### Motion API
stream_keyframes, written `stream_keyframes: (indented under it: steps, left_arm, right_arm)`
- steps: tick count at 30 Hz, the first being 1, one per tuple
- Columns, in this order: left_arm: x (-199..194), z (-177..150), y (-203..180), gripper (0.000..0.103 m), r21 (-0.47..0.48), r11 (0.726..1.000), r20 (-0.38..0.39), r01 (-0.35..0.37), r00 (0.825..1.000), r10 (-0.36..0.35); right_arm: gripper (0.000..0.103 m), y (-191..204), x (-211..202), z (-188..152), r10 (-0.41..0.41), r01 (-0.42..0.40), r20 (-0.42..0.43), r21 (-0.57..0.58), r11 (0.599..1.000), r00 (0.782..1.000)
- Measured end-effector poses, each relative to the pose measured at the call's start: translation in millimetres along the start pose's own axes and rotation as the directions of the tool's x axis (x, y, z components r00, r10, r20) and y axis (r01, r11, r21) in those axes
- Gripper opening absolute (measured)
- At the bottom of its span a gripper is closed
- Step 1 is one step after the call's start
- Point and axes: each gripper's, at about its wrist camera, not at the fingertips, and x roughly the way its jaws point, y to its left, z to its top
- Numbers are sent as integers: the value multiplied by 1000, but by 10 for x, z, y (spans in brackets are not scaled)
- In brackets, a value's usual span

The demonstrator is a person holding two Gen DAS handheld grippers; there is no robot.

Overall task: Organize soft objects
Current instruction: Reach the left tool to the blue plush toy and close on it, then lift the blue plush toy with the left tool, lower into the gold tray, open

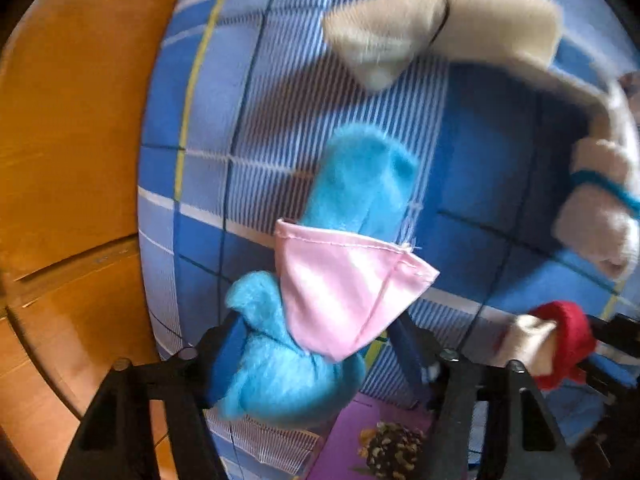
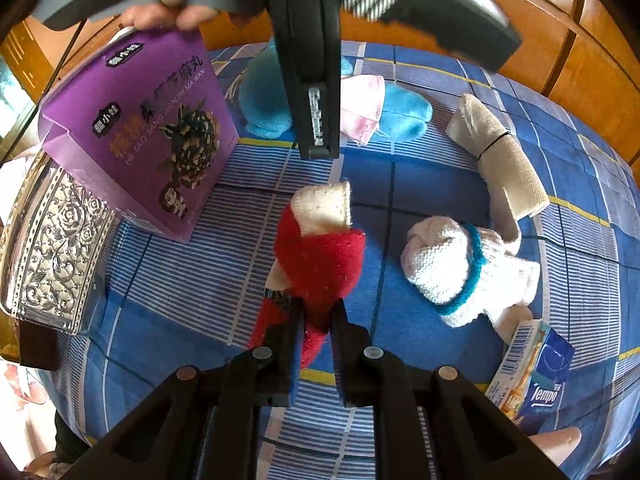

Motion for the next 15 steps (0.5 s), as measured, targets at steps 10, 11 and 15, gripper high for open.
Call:
stream_keyframes:
  steps: [10, 11, 15]
  left_arm:
    - [-357, -180, 367, 29, -192, 979, 161, 61, 987, -30]
    - [-417, -220, 454, 29, -238, 967, 196, 91, 980, -44]
    - [-643, -423, 833, 29, -423, 888, 316, 180, 948, -42]
  right_arm:
    - [13, 103, 42, -40, -22, 22, 5, -22, 1000, 1000]
    - [13, 104, 38, -39, -23, 23, 6, -24, 999, 1000]
    - [13, 116, 30, -44, -26, 27, 8, -28, 999, 1000]
